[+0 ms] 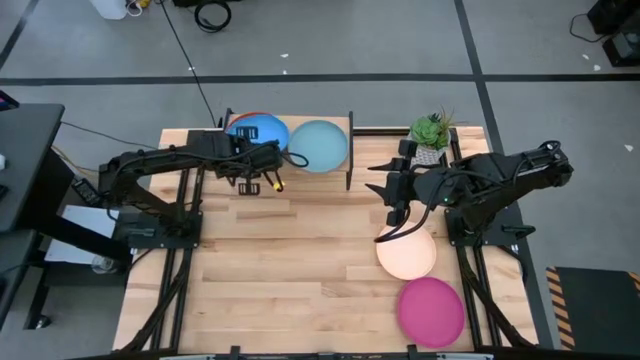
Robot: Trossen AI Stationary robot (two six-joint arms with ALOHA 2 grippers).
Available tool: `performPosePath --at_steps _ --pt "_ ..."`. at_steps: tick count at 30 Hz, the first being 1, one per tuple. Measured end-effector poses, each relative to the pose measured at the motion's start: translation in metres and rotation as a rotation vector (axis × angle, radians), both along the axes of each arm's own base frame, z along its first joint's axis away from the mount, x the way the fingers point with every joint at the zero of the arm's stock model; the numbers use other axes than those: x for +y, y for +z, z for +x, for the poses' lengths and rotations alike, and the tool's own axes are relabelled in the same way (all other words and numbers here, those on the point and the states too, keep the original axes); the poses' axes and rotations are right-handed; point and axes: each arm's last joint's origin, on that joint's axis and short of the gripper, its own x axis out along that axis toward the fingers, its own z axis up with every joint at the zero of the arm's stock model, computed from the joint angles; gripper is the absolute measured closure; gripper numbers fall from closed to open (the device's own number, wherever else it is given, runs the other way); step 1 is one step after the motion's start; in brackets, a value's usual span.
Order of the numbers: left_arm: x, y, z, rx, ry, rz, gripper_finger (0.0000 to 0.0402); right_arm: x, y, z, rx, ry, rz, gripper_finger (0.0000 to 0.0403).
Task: Place and stack plates onto a shelf
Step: Stack the blue plate on top of the orange plate on the shelf, then stack the light orange plate on top of the light blue plate on the shelf
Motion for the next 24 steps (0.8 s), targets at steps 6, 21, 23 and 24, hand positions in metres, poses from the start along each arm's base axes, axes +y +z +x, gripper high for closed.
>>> performPosePath --at_steps 6,21,23,24 --pt "-0.003 0.004 -0.002 -0.027 -0.012 -0.001 0.0219 0.000 -0.002 -0.001 0.019 0.008 0.029 0.0228" --pt "-0.028 0.046 0.001 -0.574 -0.413 -0.535 0.0219 0.006 -0.058 0.001 0.275 0.090 0.246 0.0228" --pt "-0.034 0.044 0.011 -0.600 -0.493 -0.613 0.0220 0.004 -0.073 0.001 0.323 0.077 0.262 0.0228" --pt "-0.038 0.040 0.016 -0.606 -0.527 -0.626 0.0221 0.004 -0.081 0.000 0.350 0.069 0.271 0.0228"
